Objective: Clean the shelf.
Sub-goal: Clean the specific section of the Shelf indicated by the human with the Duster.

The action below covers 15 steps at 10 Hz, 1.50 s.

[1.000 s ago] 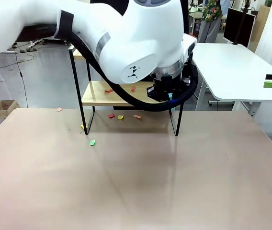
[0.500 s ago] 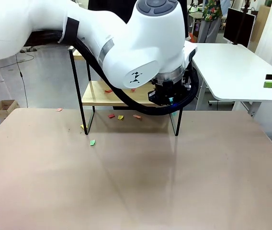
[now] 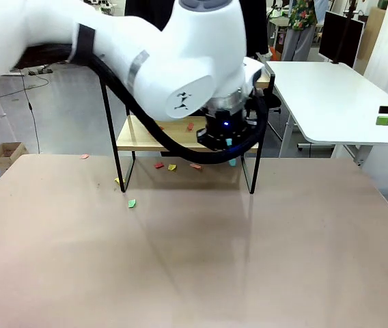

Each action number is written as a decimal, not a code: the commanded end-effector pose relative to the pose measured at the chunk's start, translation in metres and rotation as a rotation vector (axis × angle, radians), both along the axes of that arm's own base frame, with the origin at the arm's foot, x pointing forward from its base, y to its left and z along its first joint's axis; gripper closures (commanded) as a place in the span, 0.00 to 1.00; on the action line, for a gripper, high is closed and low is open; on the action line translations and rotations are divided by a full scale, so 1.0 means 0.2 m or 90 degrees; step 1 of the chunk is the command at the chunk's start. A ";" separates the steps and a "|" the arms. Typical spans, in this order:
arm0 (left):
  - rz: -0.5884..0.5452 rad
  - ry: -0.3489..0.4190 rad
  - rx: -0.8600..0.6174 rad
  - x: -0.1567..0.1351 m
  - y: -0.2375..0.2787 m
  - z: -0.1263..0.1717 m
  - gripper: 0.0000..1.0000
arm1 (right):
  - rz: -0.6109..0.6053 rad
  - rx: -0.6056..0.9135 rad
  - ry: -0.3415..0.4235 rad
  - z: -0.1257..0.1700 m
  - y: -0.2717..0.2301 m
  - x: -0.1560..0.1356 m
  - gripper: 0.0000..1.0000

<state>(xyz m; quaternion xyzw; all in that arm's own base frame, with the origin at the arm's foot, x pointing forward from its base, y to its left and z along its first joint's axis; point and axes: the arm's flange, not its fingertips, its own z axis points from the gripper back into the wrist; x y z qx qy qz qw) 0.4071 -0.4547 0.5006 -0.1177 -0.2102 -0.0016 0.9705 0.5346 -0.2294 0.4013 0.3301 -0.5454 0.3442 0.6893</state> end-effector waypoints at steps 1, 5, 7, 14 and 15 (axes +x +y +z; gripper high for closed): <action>0.012 0.006 0.016 -0.04 0.20 0.02 0.87 | 0.001 -0.001 -0.003 0.02 0.01 0.00 0.00; 0.042 0.003 0.056 -0.02 0.48 0.04 0.87 | 0.001 -0.001 -0.003 0.02 0.01 0.00 0.00; 0.071 -0.003 0.089 -0.03 0.64 0.06 0.87 | 0.001 -0.001 -0.003 0.02 0.01 0.00 0.00; 0.200 -0.052 0.243 -0.16 1.00 0.18 0.87 | 0.001 -0.001 -0.003 0.02 0.01 0.00 0.00; 0.168 -0.076 0.182 -0.19 0.96 0.21 0.87 | 0.001 -0.001 -0.003 0.02 0.01 0.00 0.00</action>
